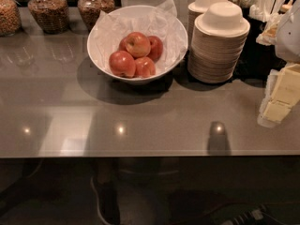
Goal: Pick apple from white bowl
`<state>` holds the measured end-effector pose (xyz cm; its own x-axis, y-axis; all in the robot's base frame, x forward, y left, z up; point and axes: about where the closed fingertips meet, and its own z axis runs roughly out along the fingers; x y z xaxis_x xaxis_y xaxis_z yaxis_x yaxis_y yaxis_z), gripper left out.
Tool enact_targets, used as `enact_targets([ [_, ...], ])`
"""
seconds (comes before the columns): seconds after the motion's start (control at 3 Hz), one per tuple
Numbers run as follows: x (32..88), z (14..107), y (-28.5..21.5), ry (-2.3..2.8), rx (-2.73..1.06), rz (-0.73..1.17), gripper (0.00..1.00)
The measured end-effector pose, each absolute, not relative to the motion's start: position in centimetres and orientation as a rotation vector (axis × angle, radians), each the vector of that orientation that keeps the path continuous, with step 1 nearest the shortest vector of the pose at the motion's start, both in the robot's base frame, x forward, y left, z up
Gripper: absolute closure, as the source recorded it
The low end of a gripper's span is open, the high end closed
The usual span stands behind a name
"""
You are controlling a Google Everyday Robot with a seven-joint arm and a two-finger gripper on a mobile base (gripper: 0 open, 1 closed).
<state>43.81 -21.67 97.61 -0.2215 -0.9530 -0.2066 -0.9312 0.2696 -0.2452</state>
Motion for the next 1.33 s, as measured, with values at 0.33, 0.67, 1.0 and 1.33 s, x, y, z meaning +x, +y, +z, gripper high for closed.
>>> enact_targets([
  [0.33, 43.8, 97.6, -21.7, 2.231, -1.725, -0.098, 0.00],
  [0.67, 44.4, 98.1, -21.2, 2.169, -1.736, -0.119, 0.00],
  [1.0, 47.2, 98.6, -18.6, 2.001, -1.809, -0.122, 0.00],
  [1.33, 50.8, 98.9, -14.7, 1.812, -1.889, -0.090, 0.00],
])
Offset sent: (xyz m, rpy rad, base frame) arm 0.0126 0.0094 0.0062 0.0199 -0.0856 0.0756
